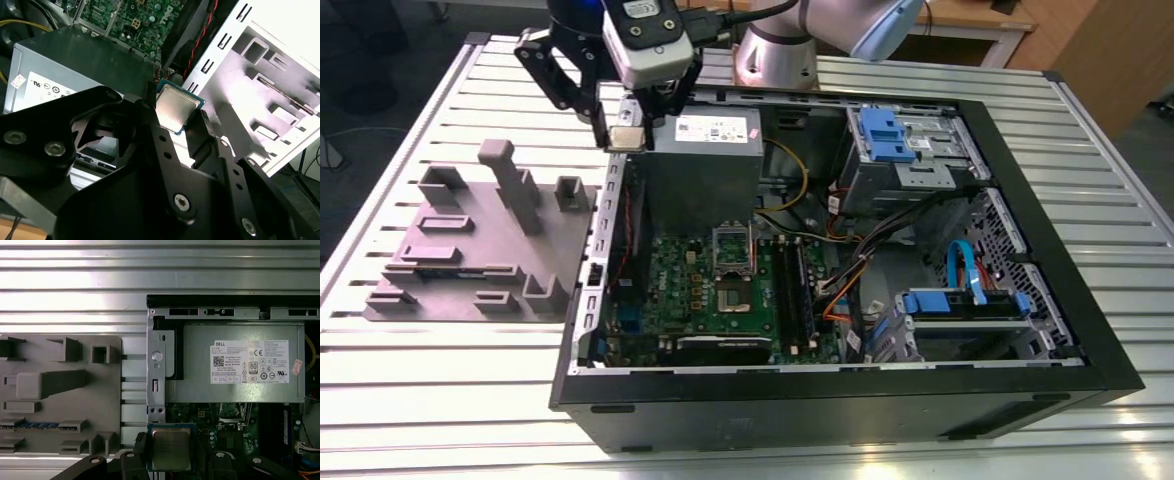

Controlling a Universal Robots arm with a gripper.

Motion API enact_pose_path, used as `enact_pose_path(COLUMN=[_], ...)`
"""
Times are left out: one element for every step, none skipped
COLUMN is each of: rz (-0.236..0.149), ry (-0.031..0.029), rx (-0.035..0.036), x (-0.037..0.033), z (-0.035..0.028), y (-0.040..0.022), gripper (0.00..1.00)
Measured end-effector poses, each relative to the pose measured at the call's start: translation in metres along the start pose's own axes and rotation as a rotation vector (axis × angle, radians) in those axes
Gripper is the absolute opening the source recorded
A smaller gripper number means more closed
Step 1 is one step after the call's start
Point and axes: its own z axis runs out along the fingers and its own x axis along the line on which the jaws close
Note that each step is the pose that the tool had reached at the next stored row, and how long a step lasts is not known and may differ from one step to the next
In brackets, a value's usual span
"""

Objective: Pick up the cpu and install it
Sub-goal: 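Pick up the cpu and move it towards the insertion slot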

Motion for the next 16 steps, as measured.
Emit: enact_pose_path(rz=[0.000, 0.000, 0.000, 0.000, 0.000, 0.000, 0.000, 0.000, 0.000, 0.000, 0.000, 0.000, 0.000, 0.000, 0.000, 0.000], ry=[0.0000, -0.0001, -0.0001, -0.0001, -0.0001, -0.0001, -0.0001, -0.0001, -0.0001, 0.0000, 0.0000, 0.0000, 0.0000, 0.0000, -0.0001, -0.0001], rx=[0.0000, 0.0000, -0.0001, -0.0001, 0.0000, -0.0001, -0.0001, 0.0000, -0.0001, 0.0000, 0.0000, 0.0000, 0.0000, -0.0001, -0.0001, 0.0000], x=[-0.0001, -0.0002, -0.0011, -0.0021, -0.0021, -0.0022, -0.0023, -0.0025, -0.0029, -0.0033, -0.0036, -0.0040, -0.0045, -0.0052, -0.0060, -0.0070], z=[0.0000, 0.0000, 0.0000, 0.0000, 0.0000, 0.0000, 0.0000, 0.0000, 0.0000, 0.0000, 0.0000, 0.0000, 0.0000, 0.0000, 0.0001, 0.0001], y=[0.0000, 0.0001, 0.0001, 0.0001, 0.0001, 0.0001, 0.0001, 0.0001, 0.0001, 0.0001, 0.0001, 0.0001, 0.0001, 0.0001, 0.0002, 0.0001], gripper=[0.47, 0.47, 0.47, 0.47, 0.47, 0.47, 0.47, 0.47, 0.47, 0.47, 0.47, 0.47, 0.47, 0.47, 0.47, 0.47])
